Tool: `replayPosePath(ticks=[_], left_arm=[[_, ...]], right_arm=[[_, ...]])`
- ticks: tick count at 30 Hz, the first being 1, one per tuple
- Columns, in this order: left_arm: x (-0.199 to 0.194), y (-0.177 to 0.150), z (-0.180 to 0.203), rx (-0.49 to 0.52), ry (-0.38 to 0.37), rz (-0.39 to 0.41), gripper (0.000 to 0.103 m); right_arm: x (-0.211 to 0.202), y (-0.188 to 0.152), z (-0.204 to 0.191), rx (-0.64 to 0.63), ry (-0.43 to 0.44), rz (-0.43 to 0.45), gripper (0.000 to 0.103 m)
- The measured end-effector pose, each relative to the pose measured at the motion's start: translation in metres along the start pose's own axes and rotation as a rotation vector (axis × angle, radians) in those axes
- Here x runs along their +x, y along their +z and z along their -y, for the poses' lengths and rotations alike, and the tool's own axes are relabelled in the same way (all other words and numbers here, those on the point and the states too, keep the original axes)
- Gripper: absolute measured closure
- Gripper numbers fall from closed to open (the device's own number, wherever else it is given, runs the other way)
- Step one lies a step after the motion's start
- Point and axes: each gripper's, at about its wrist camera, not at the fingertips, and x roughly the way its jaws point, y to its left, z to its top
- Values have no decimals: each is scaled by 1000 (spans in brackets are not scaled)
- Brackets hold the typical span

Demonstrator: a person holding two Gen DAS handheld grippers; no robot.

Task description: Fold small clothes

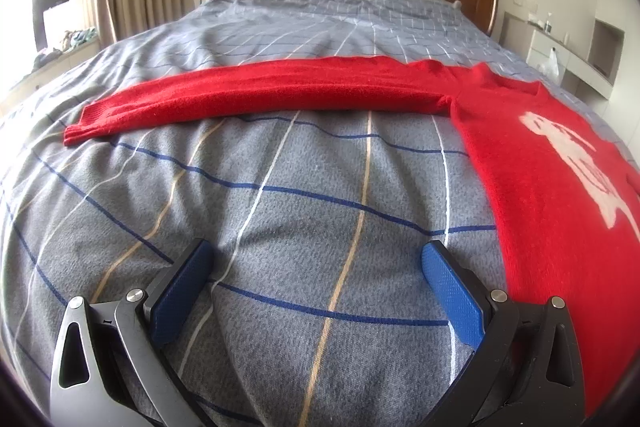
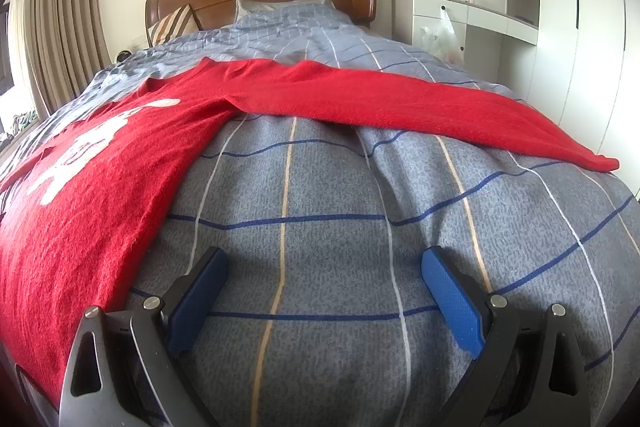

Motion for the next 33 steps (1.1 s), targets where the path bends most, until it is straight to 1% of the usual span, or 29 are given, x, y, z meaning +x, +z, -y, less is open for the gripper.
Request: replayPosePath(ticks=[6, 33], left_arm=[[-1, -1, 1, 4, -1, -6, 0], [-3, -2, 1, 3, -2, 12, 0]], right_arm=[[-1, 0, -1, 2, 0, 5, 6], [-3, -1, -1, 3, 4, 10, 6]])
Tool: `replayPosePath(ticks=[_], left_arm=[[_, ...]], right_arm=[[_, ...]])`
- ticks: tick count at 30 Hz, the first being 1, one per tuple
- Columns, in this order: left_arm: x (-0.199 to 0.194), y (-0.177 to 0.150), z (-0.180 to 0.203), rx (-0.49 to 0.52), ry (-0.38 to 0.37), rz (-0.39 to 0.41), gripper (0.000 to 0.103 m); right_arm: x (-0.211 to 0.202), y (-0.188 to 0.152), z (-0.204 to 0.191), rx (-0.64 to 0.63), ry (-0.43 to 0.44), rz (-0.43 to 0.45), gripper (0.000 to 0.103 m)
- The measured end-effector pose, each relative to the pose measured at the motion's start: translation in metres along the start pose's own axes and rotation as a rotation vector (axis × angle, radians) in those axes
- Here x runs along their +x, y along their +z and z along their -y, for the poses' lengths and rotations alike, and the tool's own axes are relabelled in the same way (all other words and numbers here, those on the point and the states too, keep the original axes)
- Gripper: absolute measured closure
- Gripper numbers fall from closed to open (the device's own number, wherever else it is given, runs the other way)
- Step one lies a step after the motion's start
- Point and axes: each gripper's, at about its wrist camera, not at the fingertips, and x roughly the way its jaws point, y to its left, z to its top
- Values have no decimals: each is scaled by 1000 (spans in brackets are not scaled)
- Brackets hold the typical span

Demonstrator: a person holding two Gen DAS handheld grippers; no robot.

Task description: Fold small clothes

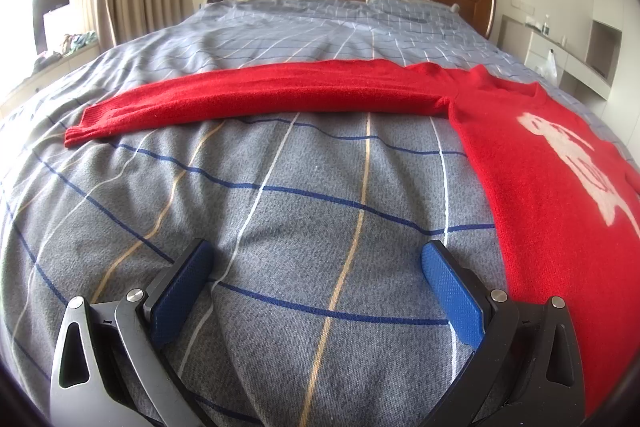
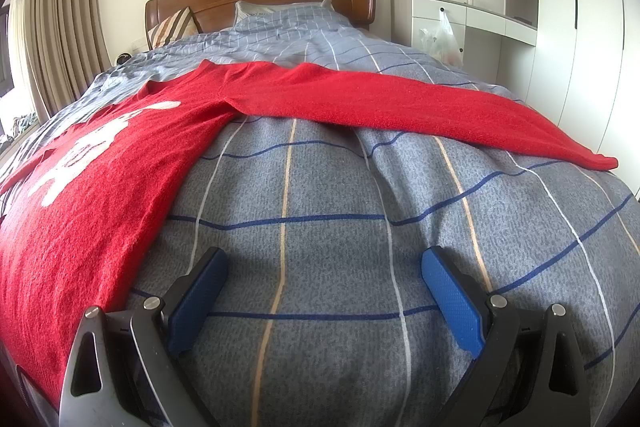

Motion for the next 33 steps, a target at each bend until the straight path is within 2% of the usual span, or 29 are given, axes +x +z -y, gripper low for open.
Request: replayPosePath(ticks=[33], left_arm=[[-2, 0, 1, -1, 1, 10, 0]], right_arm=[[0, 0, -1, -2, -1, 1, 6]])
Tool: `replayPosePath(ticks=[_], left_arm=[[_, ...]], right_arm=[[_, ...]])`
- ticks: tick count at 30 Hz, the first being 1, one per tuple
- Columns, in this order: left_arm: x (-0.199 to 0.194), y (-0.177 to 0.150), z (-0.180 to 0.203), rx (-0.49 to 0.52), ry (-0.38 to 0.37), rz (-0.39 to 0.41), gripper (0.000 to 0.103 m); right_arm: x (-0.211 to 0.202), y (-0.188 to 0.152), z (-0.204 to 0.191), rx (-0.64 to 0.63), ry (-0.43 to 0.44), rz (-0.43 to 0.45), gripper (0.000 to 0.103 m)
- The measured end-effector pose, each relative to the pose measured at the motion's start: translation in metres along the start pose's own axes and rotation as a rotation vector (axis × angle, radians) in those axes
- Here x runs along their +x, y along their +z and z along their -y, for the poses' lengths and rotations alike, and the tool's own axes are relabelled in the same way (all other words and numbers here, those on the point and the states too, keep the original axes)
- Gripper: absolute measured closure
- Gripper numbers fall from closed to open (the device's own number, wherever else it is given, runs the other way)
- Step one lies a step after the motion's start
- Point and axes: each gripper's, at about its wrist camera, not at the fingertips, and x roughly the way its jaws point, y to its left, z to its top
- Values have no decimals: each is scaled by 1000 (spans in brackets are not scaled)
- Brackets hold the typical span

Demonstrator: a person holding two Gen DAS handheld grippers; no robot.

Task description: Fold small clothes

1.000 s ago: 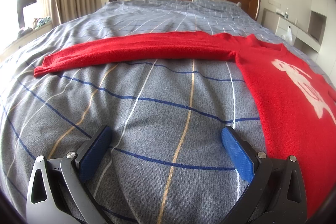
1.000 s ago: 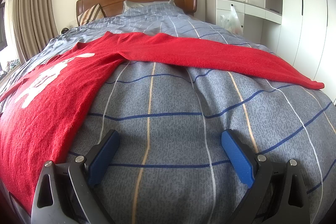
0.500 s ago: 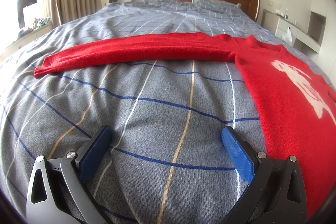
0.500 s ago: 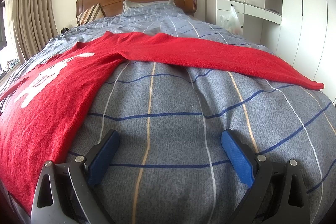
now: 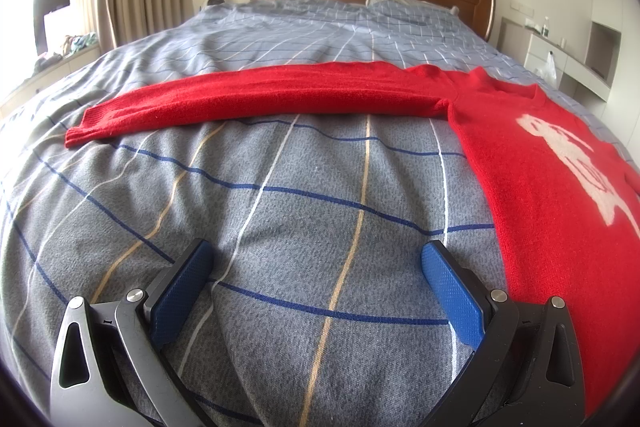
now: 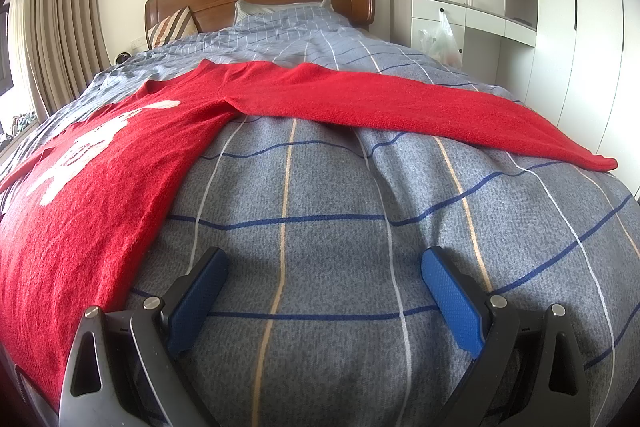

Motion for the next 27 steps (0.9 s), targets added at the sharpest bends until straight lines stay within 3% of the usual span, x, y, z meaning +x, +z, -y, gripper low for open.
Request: replayPosePath(ticks=[15, 19, 23, 25, 27], left_arm=[[0, 0, 0, 0, 0, 1, 0], [0, 0, 1, 2, 2, -2, 0], [0, 0, 1, 2, 3, -1, 0], [0, 0, 2, 3, 4, 0, 0], [0, 0, 2, 2, 3, 0, 0]], right_arm=[[-2, 1, 3, -1, 1, -21, 6], [-14, 13, 16, 31, 96, -115, 7], [-43, 33, 76, 320, 261, -66, 7], [-52, 39, 119, 517, 268, -11, 7], [-46, 33, 161, 738, 268, -16, 8]])
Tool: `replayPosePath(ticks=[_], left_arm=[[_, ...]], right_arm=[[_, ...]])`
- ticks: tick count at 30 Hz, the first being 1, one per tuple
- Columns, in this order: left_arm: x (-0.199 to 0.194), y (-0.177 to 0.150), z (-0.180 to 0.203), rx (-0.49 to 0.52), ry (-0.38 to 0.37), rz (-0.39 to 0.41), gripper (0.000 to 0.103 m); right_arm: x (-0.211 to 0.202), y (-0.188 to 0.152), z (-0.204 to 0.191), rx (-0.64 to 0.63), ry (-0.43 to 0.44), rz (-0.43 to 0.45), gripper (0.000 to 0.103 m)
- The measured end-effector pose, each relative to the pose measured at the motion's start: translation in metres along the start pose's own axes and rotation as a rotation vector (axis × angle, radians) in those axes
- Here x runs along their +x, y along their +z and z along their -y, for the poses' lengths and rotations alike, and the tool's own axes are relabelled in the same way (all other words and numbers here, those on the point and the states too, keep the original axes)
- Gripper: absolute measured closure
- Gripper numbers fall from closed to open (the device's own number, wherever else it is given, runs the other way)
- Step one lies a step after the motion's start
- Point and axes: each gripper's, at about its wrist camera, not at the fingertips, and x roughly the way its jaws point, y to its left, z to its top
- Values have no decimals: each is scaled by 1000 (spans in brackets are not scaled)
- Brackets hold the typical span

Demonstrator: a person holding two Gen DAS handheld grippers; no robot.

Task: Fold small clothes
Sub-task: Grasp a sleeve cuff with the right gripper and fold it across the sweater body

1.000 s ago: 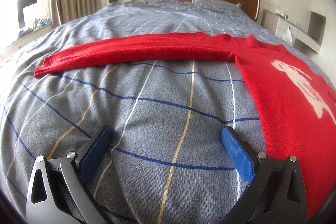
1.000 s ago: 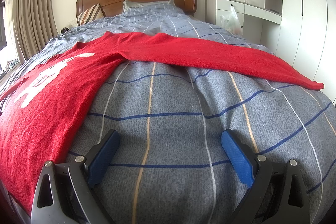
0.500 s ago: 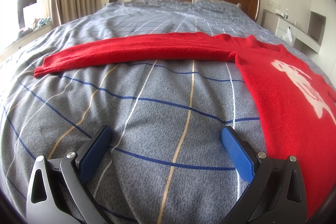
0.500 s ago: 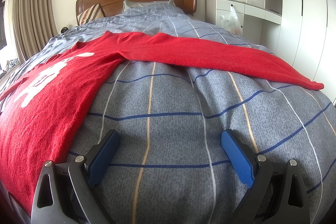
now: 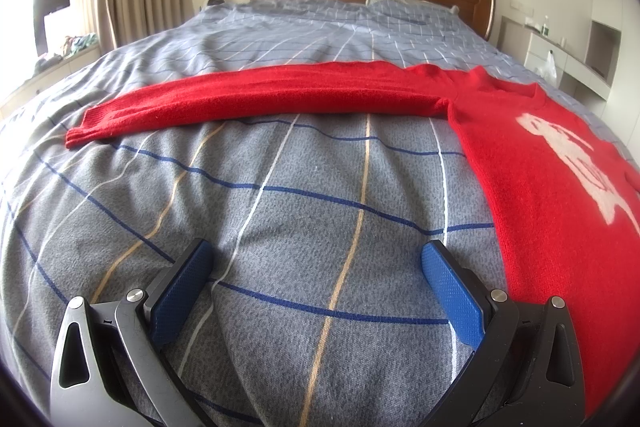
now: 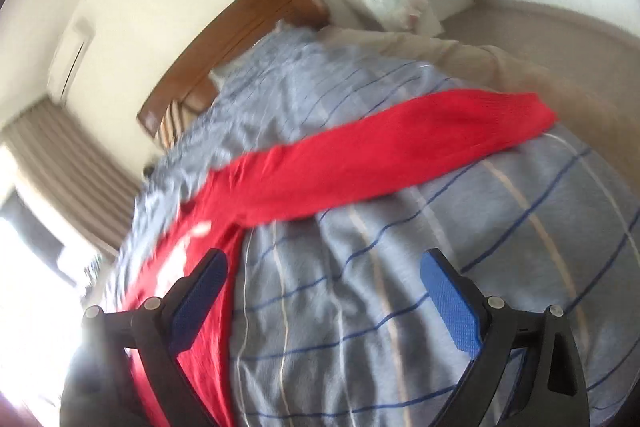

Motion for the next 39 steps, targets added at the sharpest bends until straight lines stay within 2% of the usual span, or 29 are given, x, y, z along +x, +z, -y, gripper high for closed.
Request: replayPosePath(ticks=[2, 4, 10, 15, 17, 19, 21, 24, 27, 30, 33, 35, 39], left_arm=[[0, 0, 0, 0, 0, 0, 0], [0, 0, 0, 1, 1, 0, 0], [0, 0, 0, 0, 0, 1, 0], [0, -1, 0, 0, -1, 3, 0], [0, -1, 0, 0, -1, 3, 0], [0, -1, 0, 0, -1, 3, 0], [0, -1, 0, 0, -1, 3, 0], [0, -1, 0, -2, -4, 9, 0], [0, 0, 1, -3, -5, 19, 1], [0, 0, 0, -6, -10, 28, 1], [0, -1, 0, -6, -10, 30, 1], [0, -1, 0, -7, -11, 29, 1], [0, -1, 0, -5, -12, 28, 1]], right_arm=[[-2, 16, 36, 217, 36, 18, 23], [-3, 28, 61, 359, 72, 57, 34], [7, 55, 91, 505, 51, 150, 43], [31, 74, 100, 529, 13, 167, 51], [44, 79, 100, 523, -18, 147, 63], [53, 83, 98, 489, -72, 106, 94], [53, 90, 89, 438, -105, 104, 97], [38, 107, 43, 285, -92, 137, 98], [31, 125, -43, 42, -50, 146, 98], [39, 123, -135, -160, 31, 120, 98], [71, 100, -225, -299, 137, 44, 98], [99, 70, -277, -379, 193, -21, 98], [161, -9, -354, -558, 210, -141, 98]])
